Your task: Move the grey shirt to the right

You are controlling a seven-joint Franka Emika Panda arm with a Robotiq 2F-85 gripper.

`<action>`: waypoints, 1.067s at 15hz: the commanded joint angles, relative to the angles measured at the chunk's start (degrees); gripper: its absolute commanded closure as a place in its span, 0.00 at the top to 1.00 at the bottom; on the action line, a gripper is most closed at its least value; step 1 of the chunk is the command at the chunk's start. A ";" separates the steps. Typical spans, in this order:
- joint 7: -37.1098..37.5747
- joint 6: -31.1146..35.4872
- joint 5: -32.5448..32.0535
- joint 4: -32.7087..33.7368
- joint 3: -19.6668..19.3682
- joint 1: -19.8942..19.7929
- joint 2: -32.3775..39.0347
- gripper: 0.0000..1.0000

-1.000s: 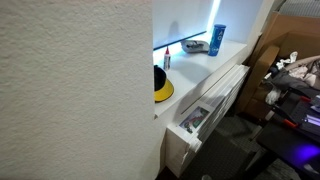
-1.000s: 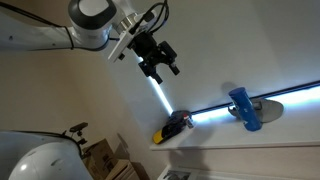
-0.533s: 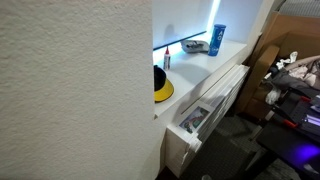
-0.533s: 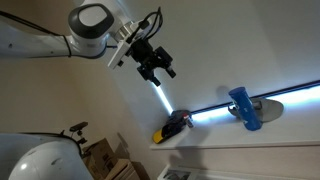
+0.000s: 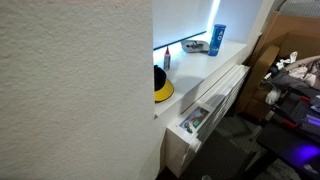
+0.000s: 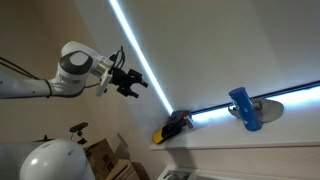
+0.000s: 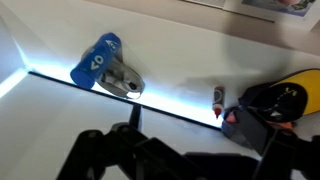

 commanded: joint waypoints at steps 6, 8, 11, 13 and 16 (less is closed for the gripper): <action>6.52 -1.69 0.85 -0.76 9.65 8.49 -0.49 1.00; 5.58 4.15 1.25 3.85 10.05 9.01 4.35 1.00; 2.97 11.18 2.75 13.37 9.79 9.59 14.10 1.00; 0.16 11.53 5.82 19.05 8.70 10.36 19.83 1.00; -0.22 9.80 7.81 28.34 8.90 8.23 29.79 1.00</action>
